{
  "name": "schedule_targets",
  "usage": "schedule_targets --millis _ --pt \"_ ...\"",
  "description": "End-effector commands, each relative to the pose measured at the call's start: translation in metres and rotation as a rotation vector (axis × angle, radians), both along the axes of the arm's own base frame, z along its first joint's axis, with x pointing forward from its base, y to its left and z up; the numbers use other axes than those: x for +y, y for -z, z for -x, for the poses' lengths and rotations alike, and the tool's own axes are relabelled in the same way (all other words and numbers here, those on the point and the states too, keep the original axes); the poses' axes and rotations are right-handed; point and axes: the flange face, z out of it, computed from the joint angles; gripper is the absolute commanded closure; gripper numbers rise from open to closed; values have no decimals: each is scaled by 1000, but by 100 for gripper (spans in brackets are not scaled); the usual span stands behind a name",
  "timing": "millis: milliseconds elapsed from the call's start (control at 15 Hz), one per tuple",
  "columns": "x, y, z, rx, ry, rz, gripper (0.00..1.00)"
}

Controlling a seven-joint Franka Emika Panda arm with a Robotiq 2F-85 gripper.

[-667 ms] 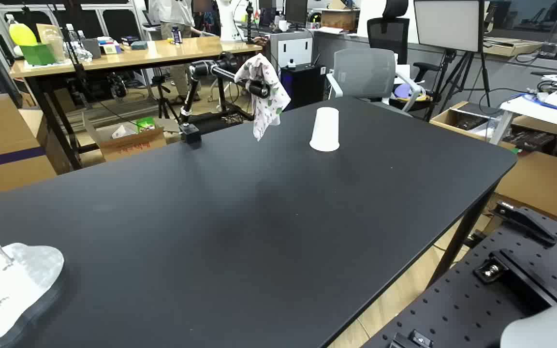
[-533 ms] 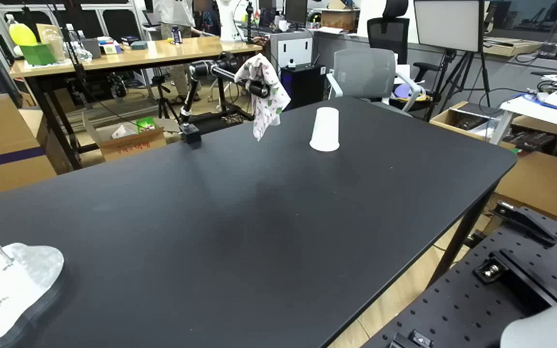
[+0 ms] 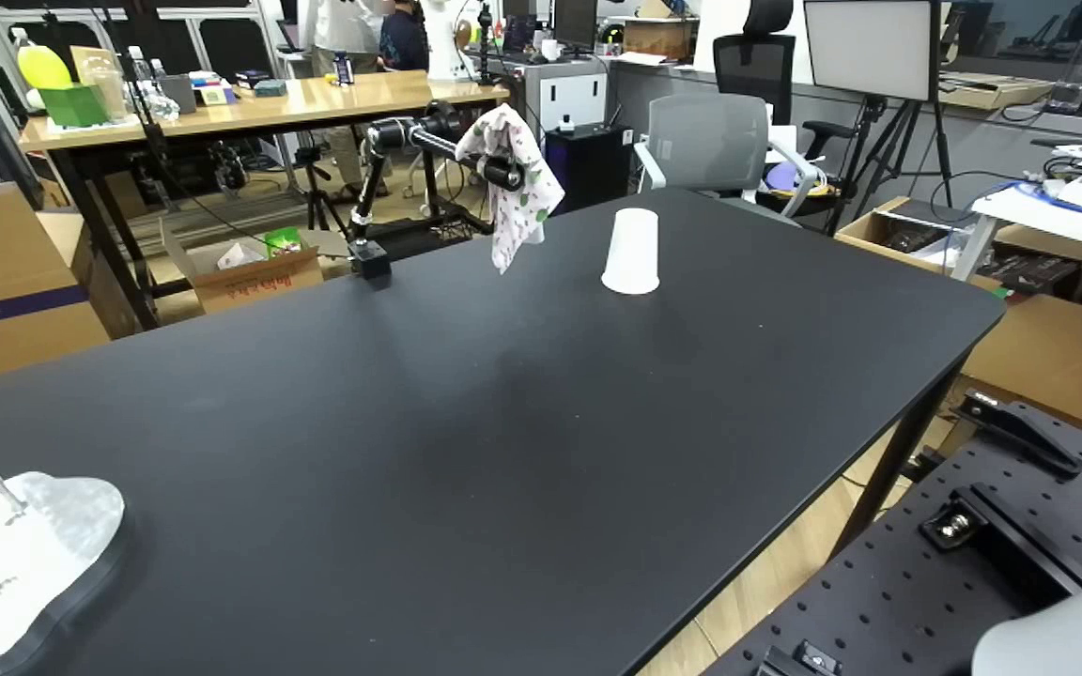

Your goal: Unhang the cloth and put it on the table

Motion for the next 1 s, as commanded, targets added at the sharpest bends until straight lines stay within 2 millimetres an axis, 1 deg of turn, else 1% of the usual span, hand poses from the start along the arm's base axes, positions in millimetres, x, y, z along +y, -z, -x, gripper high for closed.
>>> schedule_targets --millis 0,200,400,600,933 --pt "0 -1 0 1 0 0 0" --pt "3 8 -12 -23 -7 17 0" --pt "9 21 -37 -82 -48 30 0" --pt "20 41 -64 -123 -115 20 0" --pt "42 72 -94 -123 -216 -7 0"
